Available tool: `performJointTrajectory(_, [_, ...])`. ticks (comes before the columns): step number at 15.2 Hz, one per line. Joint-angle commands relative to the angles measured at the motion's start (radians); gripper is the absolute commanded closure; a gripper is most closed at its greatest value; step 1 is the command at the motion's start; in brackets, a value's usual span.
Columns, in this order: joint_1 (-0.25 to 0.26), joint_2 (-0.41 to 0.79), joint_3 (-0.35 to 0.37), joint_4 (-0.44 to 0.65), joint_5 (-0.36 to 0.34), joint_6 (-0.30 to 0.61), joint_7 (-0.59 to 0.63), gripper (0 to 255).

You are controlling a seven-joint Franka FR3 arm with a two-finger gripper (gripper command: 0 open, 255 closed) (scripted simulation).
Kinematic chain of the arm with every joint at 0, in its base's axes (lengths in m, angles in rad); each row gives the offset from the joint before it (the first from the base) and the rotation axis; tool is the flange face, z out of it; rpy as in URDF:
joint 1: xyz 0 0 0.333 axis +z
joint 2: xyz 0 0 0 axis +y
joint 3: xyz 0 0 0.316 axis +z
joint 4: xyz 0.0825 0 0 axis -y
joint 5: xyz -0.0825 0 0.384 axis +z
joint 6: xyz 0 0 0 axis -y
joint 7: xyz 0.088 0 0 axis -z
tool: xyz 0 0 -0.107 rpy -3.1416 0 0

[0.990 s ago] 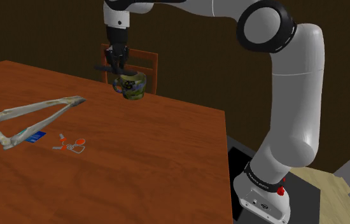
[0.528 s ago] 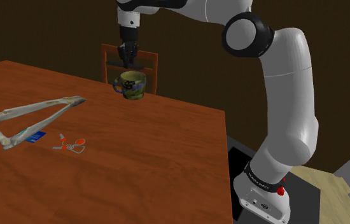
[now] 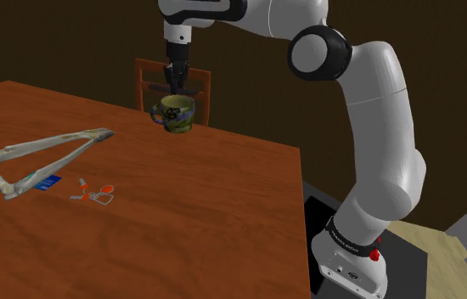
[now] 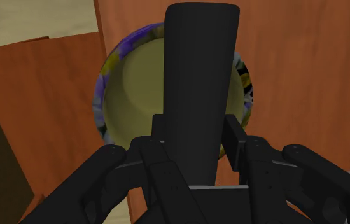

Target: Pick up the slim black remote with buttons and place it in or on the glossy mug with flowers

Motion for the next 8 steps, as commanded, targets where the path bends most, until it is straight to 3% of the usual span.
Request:
performJointTrajectory(1, [-0.003,-0.009,0.000,-0.045,0.001,0.037,-0.001,255])
performJointTrajectory(8, [-0.007,-0.014,0.000,-0.113,0.002,0.099,-0.003,255])
